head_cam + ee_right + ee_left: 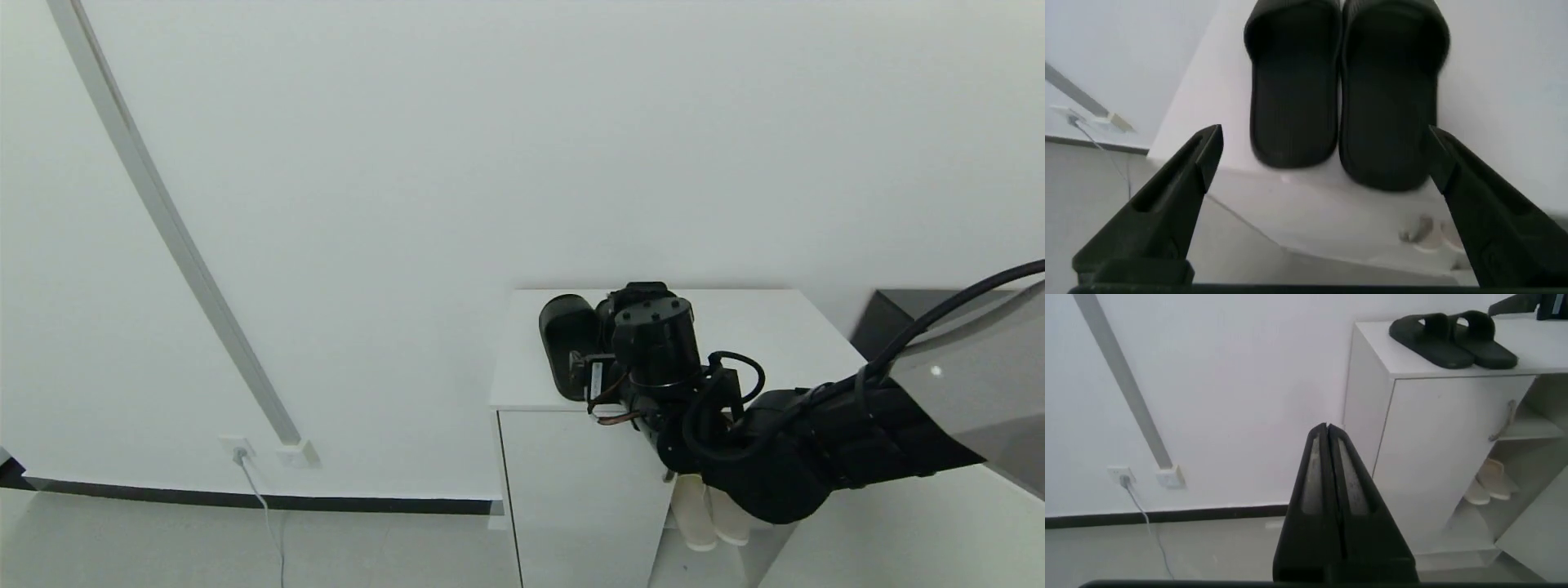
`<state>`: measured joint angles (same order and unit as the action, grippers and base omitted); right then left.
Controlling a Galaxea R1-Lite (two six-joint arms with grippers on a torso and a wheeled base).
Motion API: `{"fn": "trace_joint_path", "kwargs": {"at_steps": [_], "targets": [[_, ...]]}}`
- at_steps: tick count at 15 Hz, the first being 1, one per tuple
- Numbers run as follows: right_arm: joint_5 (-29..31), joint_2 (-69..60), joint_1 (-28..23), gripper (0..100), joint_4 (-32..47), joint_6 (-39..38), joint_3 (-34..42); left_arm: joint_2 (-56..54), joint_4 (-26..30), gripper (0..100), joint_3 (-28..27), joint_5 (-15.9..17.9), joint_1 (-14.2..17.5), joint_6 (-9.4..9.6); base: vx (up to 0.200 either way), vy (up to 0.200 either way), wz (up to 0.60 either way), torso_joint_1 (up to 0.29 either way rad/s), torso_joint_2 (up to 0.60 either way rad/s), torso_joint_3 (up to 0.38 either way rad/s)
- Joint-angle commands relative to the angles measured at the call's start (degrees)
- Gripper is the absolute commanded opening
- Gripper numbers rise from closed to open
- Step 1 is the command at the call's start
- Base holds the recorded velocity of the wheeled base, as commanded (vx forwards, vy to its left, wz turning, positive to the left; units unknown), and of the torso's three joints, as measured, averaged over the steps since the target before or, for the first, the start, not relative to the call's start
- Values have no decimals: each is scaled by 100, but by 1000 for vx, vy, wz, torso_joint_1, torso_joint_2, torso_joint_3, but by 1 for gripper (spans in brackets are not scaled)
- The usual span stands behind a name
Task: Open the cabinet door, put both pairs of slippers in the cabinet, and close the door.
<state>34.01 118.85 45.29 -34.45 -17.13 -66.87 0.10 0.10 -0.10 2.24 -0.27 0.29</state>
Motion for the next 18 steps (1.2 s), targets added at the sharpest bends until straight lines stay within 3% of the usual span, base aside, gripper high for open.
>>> {"fn": "trace_joint_path", "kwargs": {"at_steps": [1, 5, 10, 18], "targets": [[0, 315, -2, 100, -185, 34, 104, -1, -1, 0, 1, -5, 0, -3, 200, 0, 0, 2, -2, 2], [-9, 754, -55, 100, -545, 60, 165, -1, -10, 0, 1, 4, 0, 6, 200, 0, 0, 5, 2, 2], [-61, 1220, -292, 100, -1240, 535, -28, -1, -1, 0, 1, -5, 0, -3, 0, 0, 0, 0, 0, 0], [-149, 2081, -600, 100, -853, 781, -1610, -1, -10, 0, 1, -5, 0, -12, 0, 0, 0, 0, 0, 0]]}}
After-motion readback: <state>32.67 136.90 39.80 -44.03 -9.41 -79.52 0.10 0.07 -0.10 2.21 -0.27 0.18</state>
